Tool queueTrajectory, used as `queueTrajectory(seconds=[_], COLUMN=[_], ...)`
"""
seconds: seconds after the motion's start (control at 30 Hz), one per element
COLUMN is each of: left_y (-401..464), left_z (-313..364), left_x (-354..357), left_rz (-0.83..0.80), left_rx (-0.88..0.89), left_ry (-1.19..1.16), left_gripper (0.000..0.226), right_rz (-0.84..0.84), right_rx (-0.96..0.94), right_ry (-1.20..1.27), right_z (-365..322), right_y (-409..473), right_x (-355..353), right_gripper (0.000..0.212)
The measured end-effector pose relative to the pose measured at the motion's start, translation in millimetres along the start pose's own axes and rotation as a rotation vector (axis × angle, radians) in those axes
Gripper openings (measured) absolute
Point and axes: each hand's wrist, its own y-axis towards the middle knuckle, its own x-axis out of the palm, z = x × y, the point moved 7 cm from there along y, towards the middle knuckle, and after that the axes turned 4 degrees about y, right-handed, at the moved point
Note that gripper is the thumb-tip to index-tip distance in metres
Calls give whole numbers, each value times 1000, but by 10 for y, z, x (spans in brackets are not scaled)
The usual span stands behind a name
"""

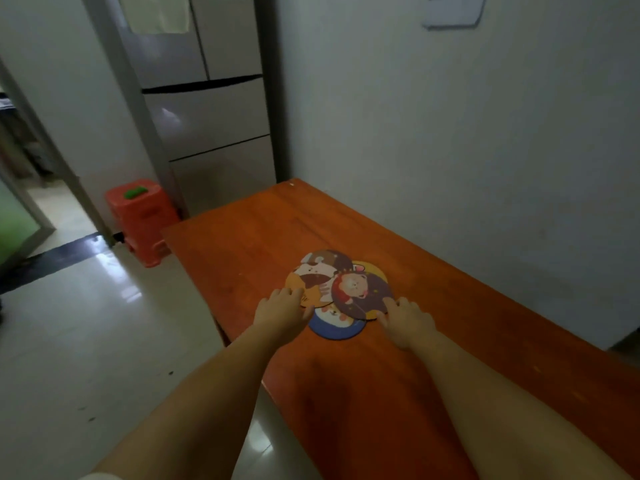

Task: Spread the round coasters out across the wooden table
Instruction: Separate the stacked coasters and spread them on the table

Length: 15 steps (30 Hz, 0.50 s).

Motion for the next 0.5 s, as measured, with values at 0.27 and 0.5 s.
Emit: queueTrajectory(seconds=[0.27,0.5], left_y=[1047,1834], left_z=[389,339], left_x=[290,513], left_rz=[-103,-229], left_rx=[264,257], left_ry=[65,-197], left_gripper=[64,43], right_rz=[-10,-62], right_rx=[243,466], right_ry=[112,260], right_z=[299,360], right_y=[588,980], right_x=[49,255], right_gripper=[52,54])
